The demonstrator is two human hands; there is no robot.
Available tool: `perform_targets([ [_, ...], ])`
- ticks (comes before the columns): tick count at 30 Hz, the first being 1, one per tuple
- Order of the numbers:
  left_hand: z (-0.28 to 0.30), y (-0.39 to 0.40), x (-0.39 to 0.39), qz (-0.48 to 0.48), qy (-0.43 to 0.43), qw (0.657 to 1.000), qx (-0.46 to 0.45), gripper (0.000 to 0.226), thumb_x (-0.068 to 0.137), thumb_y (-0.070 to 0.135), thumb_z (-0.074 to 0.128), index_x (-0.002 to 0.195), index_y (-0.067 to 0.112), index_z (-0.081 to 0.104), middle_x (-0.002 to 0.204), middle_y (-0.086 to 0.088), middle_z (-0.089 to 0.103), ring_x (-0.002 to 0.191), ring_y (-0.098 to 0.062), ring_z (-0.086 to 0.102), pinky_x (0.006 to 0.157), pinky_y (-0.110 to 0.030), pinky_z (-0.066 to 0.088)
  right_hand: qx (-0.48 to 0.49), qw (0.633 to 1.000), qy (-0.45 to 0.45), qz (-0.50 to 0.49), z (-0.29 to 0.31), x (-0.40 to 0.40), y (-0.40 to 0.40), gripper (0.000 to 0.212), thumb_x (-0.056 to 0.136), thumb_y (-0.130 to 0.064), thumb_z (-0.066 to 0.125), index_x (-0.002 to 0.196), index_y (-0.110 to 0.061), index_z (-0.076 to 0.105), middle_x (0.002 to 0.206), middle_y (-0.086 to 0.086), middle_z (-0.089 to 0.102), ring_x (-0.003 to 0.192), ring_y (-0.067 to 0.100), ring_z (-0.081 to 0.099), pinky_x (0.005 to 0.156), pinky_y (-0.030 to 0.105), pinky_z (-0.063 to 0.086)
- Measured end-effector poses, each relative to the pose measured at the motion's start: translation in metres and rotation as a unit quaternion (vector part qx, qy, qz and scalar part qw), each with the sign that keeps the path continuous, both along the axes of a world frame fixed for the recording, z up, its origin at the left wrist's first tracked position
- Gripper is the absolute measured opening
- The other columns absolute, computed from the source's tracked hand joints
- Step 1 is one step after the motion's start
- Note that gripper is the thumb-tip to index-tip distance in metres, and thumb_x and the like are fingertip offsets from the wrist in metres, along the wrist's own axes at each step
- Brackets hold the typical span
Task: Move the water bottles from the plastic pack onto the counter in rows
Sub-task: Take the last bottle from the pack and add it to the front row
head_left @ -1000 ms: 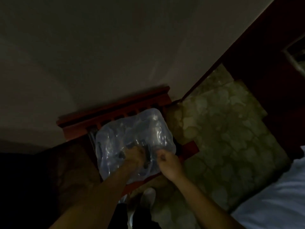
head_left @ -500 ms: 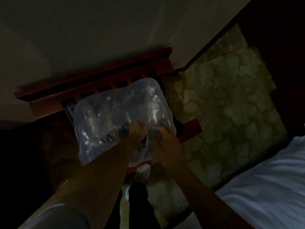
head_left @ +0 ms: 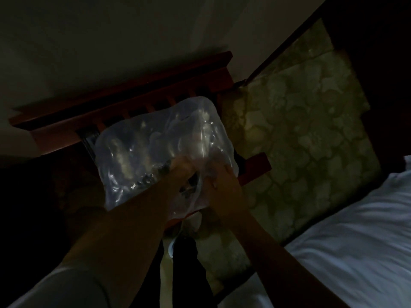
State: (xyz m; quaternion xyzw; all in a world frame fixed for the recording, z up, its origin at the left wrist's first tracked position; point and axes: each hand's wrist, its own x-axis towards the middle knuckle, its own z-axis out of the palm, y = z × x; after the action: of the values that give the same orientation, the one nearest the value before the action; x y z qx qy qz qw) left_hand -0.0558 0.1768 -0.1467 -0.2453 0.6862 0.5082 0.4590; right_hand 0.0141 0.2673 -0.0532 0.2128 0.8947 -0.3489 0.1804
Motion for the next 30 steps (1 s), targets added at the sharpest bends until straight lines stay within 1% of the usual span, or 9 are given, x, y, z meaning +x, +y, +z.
perform_targets([
  [3,0.012,-0.011,0.003,0.071,-0.022,0.997,0.015,0.013,0.091,0.023,0.068,0.086,0.011,0.066,0.077,-0.007,0.063,0.080,-0.028,0.066,0.067,-0.037,0.059,-0.005,0.999,-0.032,0.019,0.003,0.000,-0.004,0.029,0.097,-0.019,0.050,0.124,-0.010,0.050,0.127,0.011,0.051,0.094,0.023,0.060,0.074,0.034,0.053],
  [7,0.028,-0.021,0.014,0.143,-0.038,0.989,0.024,0.046,0.089,0.038,0.069,0.118,0.003,0.063,0.114,-0.022,0.068,0.097,-0.033,0.067,0.082,-0.045,0.059,-0.014,0.997,-0.067,0.043,0.005,-0.002,-0.008,0.035,0.097,-0.020,0.049,0.131,-0.010,0.048,0.135,0.011,0.047,0.112,0.030,0.056,0.086,0.038,0.048],
  [12,0.049,-0.026,0.024,0.214,-0.047,0.976,0.021,0.051,0.095,0.036,0.062,0.132,0.001,0.057,0.131,-0.019,0.062,0.117,-0.033,0.062,0.087,-0.036,0.052,-0.028,0.995,-0.085,0.037,0.009,0.003,-0.008,0.037,0.097,-0.019,0.049,0.133,-0.009,0.049,0.130,0.018,0.052,0.115,0.036,0.055,0.094,0.048,0.048],
  [15,0.064,-0.031,0.027,0.241,-0.054,0.969,0.015,0.050,0.097,0.035,0.058,0.131,-0.001,0.056,0.125,-0.020,0.062,0.112,-0.033,0.060,0.101,-0.043,0.050,-0.020,0.991,-0.122,0.051,0.008,0.005,-0.007,0.040,0.097,-0.021,0.048,0.135,-0.012,0.045,0.132,0.017,0.052,0.117,0.035,0.053,0.097,0.043,0.046],
  [19,0.088,-0.053,0.045,0.248,-0.067,0.966,0.026,0.059,0.094,0.043,0.061,0.135,0.000,0.054,0.133,-0.024,0.060,0.122,-0.041,0.057,0.106,-0.053,0.047,-0.003,0.985,-0.155,0.073,0.006,0.006,-0.006,0.042,0.098,-0.021,0.046,0.139,-0.012,0.042,0.123,0.018,0.057,0.108,0.033,0.055,0.082,0.030,0.038],
  [23,0.127,-0.080,0.057,0.261,-0.080,0.960,0.062,0.054,0.092,0.042,0.066,0.128,0.003,0.061,0.121,-0.019,0.066,0.110,-0.036,0.064,0.098,-0.048,0.053,-0.015,0.981,-0.182,0.059,0.016,0.007,-0.008,0.044,0.100,-0.020,0.043,0.144,-0.022,0.039,0.137,0.012,0.053,0.123,0.031,0.052,0.098,0.034,0.040],
  [26,0.161,-0.094,0.063,0.278,-0.111,0.948,0.110,0.052,0.093,0.037,0.065,0.126,-0.004,0.062,0.105,-0.018,0.068,0.089,-0.030,0.066,0.075,-0.039,0.056,-0.014,0.984,-0.176,0.031,0.031,0.009,-0.014,0.031,0.101,-0.023,0.041,0.129,-0.020,0.053,0.129,0.010,0.058,0.120,0.029,0.055,0.094,0.034,0.042],
  [28,0.180,-0.098,0.068,0.303,-0.132,0.932,0.146,0.054,0.093,0.035,0.065,0.130,-0.004,0.058,0.118,-0.023,0.067,0.104,-0.037,0.066,0.085,-0.046,0.057,-0.008,0.988,-0.152,0.002,0.045,0.007,-0.020,0.022,0.102,-0.029,0.040,0.105,-0.017,0.059,0.111,0.011,0.063,0.109,0.031,0.060,0.091,0.038,0.048],
  [30,0.196,-0.099,0.070,0.308,-0.130,0.929,0.157,0.052,0.092,0.034,0.067,0.128,-0.003,0.059,0.123,-0.026,0.066,0.112,-0.040,0.065,0.086,-0.046,0.059,-0.052,0.988,-0.135,-0.044,0.062,0.001,-0.030,0.031,0.100,-0.040,0.042,0.100,-0.015,0.060,0.107,0.011,0.064,0.104,0.031,0.062,0.092,0.044,0.051],
])
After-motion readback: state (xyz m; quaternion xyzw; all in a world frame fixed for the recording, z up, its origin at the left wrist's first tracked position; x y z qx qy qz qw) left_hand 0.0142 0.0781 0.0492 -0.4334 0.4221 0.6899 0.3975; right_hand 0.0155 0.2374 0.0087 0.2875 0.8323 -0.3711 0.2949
